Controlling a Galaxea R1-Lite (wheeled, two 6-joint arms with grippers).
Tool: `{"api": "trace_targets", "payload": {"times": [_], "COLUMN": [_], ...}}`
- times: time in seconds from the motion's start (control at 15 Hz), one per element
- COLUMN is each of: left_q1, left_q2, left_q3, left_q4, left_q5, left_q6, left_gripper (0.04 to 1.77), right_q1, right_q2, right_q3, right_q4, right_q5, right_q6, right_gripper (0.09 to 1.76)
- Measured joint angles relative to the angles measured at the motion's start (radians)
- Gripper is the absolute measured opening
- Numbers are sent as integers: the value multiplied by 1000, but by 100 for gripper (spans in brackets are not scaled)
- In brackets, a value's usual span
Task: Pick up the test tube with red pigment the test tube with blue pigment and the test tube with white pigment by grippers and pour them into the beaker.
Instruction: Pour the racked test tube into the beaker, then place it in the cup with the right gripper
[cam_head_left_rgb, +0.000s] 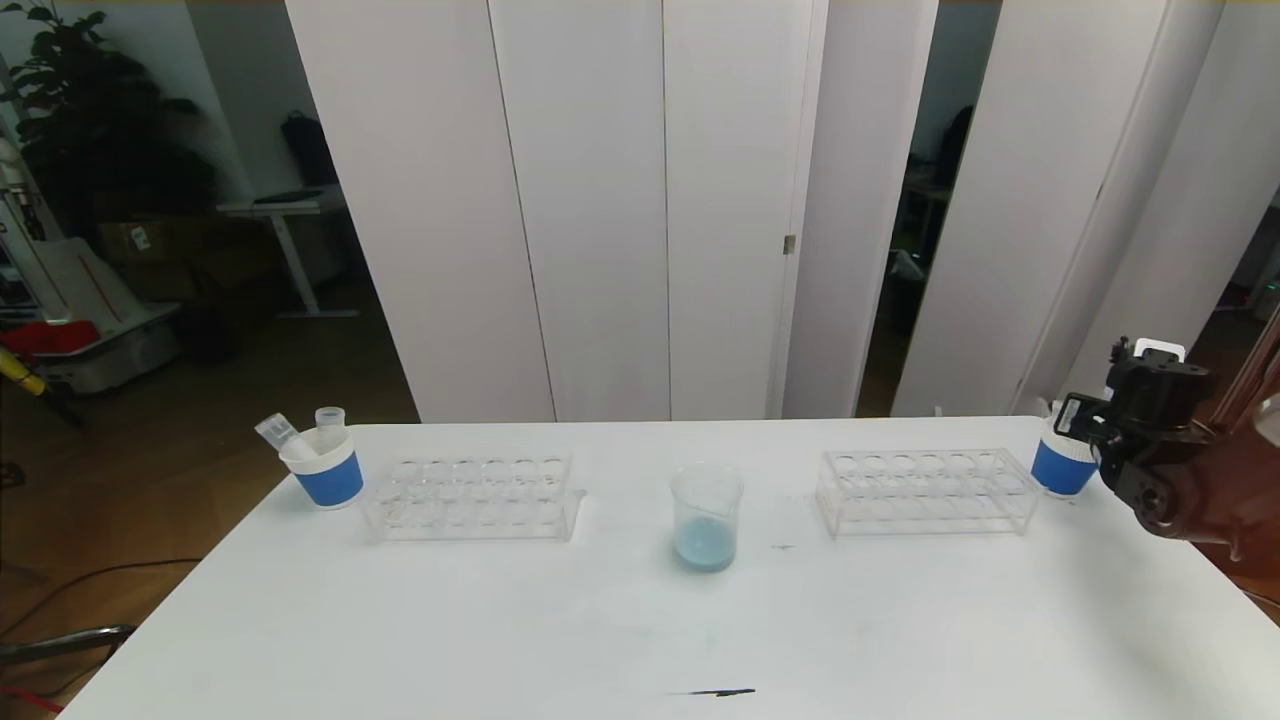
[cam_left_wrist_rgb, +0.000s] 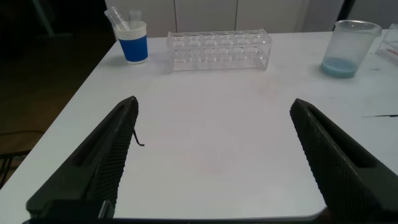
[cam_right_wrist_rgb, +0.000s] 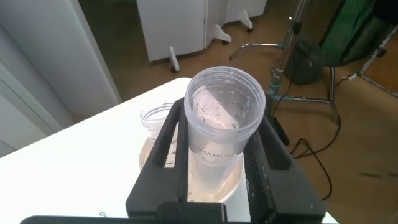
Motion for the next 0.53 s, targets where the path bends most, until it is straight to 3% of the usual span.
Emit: {"api": "trace_targets", "payload": {"times": [0.53], "left_q1": [0], "left_q2": [0], "left_q3": [0], "left_q4": [0], "left_q5": [0], "left_q6": [0], "left_gripper": [174], "right_q1": [-1], "right_q2": [30], "right_q3": [0], "right_q4": [-21], "right_q5": [0], "right_q6": [0], "right_gripper": [58]}}
